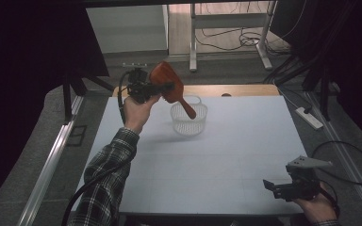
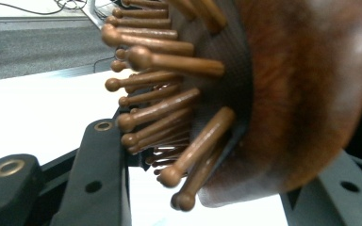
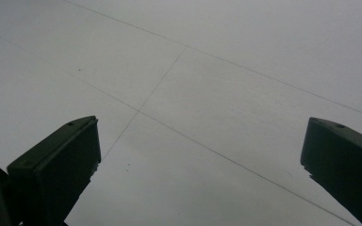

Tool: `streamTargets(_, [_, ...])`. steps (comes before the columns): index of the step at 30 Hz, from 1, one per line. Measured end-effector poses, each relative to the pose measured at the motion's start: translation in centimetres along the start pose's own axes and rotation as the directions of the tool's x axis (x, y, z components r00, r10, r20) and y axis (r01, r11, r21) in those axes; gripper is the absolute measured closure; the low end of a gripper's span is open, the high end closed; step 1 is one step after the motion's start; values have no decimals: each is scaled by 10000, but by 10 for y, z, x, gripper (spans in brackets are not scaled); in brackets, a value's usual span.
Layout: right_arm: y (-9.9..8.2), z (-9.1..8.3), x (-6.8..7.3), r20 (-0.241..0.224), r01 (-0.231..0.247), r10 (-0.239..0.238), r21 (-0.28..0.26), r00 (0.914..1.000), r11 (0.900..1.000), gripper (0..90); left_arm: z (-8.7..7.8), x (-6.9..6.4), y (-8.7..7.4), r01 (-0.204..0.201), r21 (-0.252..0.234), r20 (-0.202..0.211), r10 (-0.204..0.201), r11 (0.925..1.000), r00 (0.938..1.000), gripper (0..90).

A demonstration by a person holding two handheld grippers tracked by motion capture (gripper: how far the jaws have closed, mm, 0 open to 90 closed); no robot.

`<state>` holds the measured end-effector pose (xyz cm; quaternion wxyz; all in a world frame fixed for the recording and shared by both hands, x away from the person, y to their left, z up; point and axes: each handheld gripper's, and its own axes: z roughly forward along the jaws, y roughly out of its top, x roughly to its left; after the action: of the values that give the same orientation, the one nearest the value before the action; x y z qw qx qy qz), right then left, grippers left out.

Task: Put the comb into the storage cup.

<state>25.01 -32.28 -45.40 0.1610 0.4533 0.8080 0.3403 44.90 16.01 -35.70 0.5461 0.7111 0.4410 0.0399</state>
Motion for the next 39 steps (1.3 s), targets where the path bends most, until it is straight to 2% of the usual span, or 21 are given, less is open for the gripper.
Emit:
streamTargets(11, [0,0,0,-50,2,-2,24,10000,10000,0,19,0,-6,-50,39,-289,51,10000,9996,526])
streamTargets(21, [0,0,-1,-109,-44,44,-50,9999,10000,0,39,0,-18,-113,260,-454,125,9996,9989,526])
streamTargets(39, [0,1,0,-172,44,-43,64,9998,10000,0,54,5,-37,236,203,-627,-222,9995,9978,528])
